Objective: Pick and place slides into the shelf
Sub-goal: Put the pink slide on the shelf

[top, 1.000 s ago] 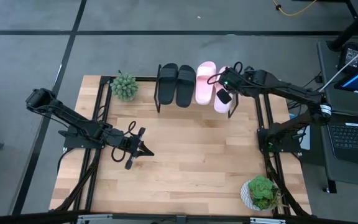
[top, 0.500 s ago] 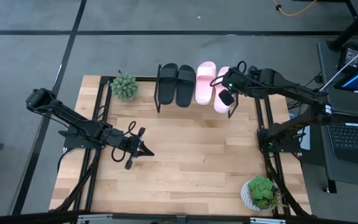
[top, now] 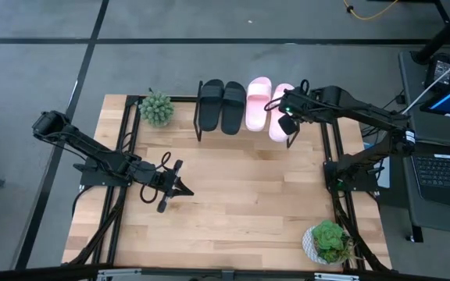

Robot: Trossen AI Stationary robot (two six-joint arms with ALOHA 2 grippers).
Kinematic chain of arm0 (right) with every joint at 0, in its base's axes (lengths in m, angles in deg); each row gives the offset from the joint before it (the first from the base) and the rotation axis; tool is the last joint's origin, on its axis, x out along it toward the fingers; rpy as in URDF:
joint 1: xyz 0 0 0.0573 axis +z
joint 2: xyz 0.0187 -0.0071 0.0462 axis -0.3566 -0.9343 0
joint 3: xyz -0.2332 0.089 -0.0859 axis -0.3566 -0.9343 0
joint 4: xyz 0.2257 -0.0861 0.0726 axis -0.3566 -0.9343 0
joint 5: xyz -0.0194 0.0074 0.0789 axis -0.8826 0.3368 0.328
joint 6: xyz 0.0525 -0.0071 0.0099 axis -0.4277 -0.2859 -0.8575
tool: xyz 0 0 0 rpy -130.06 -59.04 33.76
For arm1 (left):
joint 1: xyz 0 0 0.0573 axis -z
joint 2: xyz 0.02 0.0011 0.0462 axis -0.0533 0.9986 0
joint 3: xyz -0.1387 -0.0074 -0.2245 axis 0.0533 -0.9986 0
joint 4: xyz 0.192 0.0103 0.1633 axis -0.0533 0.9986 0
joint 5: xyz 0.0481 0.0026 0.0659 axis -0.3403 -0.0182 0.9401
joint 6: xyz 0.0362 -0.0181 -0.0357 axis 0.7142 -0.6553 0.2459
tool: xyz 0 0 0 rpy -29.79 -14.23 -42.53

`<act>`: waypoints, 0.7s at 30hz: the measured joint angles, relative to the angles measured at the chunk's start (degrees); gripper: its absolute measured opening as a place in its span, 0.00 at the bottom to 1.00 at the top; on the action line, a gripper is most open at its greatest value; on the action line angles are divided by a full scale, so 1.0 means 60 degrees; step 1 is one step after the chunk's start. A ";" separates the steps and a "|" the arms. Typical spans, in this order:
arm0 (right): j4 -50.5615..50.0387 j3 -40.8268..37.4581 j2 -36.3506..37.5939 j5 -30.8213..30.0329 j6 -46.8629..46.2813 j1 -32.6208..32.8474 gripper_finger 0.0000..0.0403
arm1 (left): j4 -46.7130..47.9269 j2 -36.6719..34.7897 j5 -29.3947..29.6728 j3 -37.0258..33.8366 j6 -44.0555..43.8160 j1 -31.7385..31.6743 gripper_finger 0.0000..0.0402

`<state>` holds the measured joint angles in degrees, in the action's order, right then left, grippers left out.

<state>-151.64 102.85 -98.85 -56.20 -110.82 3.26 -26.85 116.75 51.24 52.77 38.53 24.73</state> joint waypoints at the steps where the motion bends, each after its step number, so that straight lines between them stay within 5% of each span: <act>1: -0.0006 -0.0101 -0.0010 0.0003 0.0000 -0.0094 0.00 | 0.0000 -0.0004 0.0000 0.0000 0.0000 -0.0004 0.01; 21: 0.3337 -0.1583 -0.0224 0.0363 0.2234 -0.1827 0.00 | -0.0002 -0.0004 0.0000 0.0002 0.0004 0.0000 0.01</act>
<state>-131.62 93.36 -100.19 -54.02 -97.41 -7.70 -26.86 116.73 51.24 52.78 38.56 24.73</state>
